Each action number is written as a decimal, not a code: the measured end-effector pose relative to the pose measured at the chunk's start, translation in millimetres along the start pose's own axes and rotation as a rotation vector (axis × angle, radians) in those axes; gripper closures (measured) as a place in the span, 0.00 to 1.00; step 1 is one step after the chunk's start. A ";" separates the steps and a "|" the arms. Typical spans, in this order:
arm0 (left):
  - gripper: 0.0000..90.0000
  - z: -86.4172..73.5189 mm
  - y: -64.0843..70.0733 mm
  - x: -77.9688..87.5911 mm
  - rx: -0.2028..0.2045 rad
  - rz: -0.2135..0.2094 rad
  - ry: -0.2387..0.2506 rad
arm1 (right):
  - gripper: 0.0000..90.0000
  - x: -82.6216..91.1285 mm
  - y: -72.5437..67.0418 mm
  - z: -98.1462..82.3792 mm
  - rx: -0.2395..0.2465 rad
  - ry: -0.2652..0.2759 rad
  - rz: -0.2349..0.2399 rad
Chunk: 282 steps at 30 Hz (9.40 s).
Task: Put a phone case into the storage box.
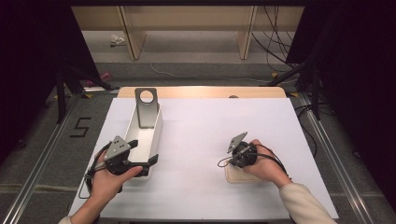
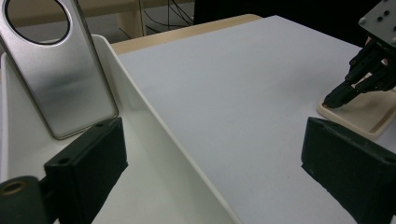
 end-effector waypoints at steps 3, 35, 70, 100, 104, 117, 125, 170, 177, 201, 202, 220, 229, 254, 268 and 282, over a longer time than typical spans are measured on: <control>0.07 -0.3 0.2 -0.2 0.001 -0.001 -0.001 | 1.00 -0.9 3.9 0.9 -0.010 0.004 -0.006; 0.07 -1.5 -0.1 -0.8 0.002 -0.003 -0.004 | 1.00 -1.0 83.2 -22.7 -0.451 0.054 -0.222; 0.08 -3.0 -7.4 -0.3 -0.031 -0.006 0.006 | 1.00 33.5 103.6 -93.2 -0.715 0.022 -0.297; 0.08 -8.2 -9.5 -1.9 -0.069 -0.007 -0.022 | 0.29 56.4 90.3 -79.2 -0.355 0.000 -0.343; 0.08 -8.2 -9.4 -1.9 -0.070 -0.009 -0.022 | 0.24 60.3 78.6 -76.5 -0.194 -0.036 -0.305; 0.08 -8.3 -9.7 -2.1 -0.066 -0.007 -0.021 | 0.25 59.0 38.3 -77.3 0.045 -0.200 -0.116; 0.08 -8.0 -9.2 -2.2 -0.066 -0.009 -0.020 | 0.25 62.3 31.8 -82.0 0.081 -0.241 -0.101; 0.08 -8.4 -6.9 -3.1 -0.074 -0.019 -0.022 | 0.60 41.7 0.4 -84.5 0.233 -0.357 0.063; 0.08 -8.6 -6.5 -3.3 -0.075 -0.022 -0.023 | 0.72 42.1 -3.8 -83.7 0.259 -0.357 0.091; 0.08 -8.7 -5.9 -3.4 -0.076 -0.022 -0.021 | 0.96 43.6 -11.4 -81.2 0.330 -0.345 0.135; 0.08 -8.9 -5.9 -3.4 -0.076 -0.022 -0.022 | 0.96 43.6 -11.4 -81.2 0.330 -0.345 0.135; 0.08 -8.5 -6.7 -3.2 -0.069 -0.022 -0.019 | 0.97 45.5 -13.1 -65.0 0.310 -0.166 0.149; 0.08 -8.5 -6.8 -3.1 -0.071 -0.022 -0.020 | 0.97 46.9 -10.0 -56.1 0.284 -0.069 0.127; 0.08 -9.0 -8.2 -3.4 -0.066 -0.019 -0.021 | 0.97 45.6 -12.1 -19.0 0.201 0.192 0.096; 0.09 -9.2 -9.1 -4.1 -0.066 -0.019 -0.021 | 0.97 43.2 -13.9 -3.1 0.176 0.257 0.059; 0.09 -7.9 -7.5 -5.0 -0.058 -0.021 -0.019 | 0.97 44.5 -20.5 16.1 0.173 0.343 0.050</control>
Point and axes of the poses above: each handheld gripper's, and its own axes: x roughly backward along the jaws, z roughly out of its top, y roughly to its right, the point moved 9 cm from there along -x, roughly forward along the jaws, and after that the axes turned 8 degrees about x, right-handed, at the moved point
